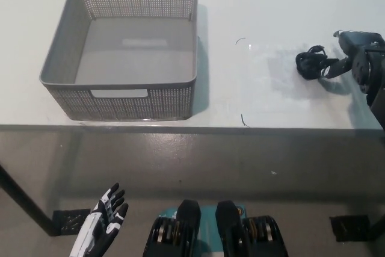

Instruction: Use the right hand to pick up a webcam and put it into a container on the left side

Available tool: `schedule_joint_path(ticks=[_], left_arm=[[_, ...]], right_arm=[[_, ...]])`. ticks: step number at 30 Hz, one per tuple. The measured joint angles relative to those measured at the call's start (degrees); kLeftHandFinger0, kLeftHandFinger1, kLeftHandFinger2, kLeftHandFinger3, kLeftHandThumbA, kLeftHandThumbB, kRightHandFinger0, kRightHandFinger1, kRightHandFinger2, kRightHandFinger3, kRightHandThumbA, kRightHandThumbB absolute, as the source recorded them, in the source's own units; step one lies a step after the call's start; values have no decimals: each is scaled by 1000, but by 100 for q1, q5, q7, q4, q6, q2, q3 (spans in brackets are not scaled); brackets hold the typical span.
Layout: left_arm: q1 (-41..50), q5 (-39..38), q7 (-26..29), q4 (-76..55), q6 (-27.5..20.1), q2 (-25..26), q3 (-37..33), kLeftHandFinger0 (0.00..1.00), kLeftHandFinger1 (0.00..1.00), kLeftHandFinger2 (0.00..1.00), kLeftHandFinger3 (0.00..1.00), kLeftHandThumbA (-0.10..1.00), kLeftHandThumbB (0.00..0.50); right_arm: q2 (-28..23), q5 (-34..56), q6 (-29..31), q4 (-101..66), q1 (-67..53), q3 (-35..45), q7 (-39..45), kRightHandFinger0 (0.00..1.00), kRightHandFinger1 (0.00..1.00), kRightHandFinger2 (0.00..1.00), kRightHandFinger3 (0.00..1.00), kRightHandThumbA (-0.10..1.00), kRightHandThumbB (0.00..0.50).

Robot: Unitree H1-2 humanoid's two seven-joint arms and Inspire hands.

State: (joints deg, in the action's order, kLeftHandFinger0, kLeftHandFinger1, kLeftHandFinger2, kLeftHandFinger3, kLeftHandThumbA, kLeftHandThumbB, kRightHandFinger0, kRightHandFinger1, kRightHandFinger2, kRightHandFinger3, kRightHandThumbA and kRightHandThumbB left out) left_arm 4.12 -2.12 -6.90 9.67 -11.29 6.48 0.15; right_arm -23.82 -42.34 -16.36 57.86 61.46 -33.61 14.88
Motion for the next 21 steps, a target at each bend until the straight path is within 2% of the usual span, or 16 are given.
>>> schedule_joint_path(ticks=[5,21], left_arm=[[-4,0,0,0,0,0,-10,1000,1000,1000,1000,692,12],[-60,0,0,0,-5,1,-9,1000,1000,1000,1000,677,0]], right_arm=[[0,2,14,1,0,32,0,1000,1000,1000,1000,796,500],[86,159,347,16,31,352,-4,1000,1000,1000,1000,794,500]])
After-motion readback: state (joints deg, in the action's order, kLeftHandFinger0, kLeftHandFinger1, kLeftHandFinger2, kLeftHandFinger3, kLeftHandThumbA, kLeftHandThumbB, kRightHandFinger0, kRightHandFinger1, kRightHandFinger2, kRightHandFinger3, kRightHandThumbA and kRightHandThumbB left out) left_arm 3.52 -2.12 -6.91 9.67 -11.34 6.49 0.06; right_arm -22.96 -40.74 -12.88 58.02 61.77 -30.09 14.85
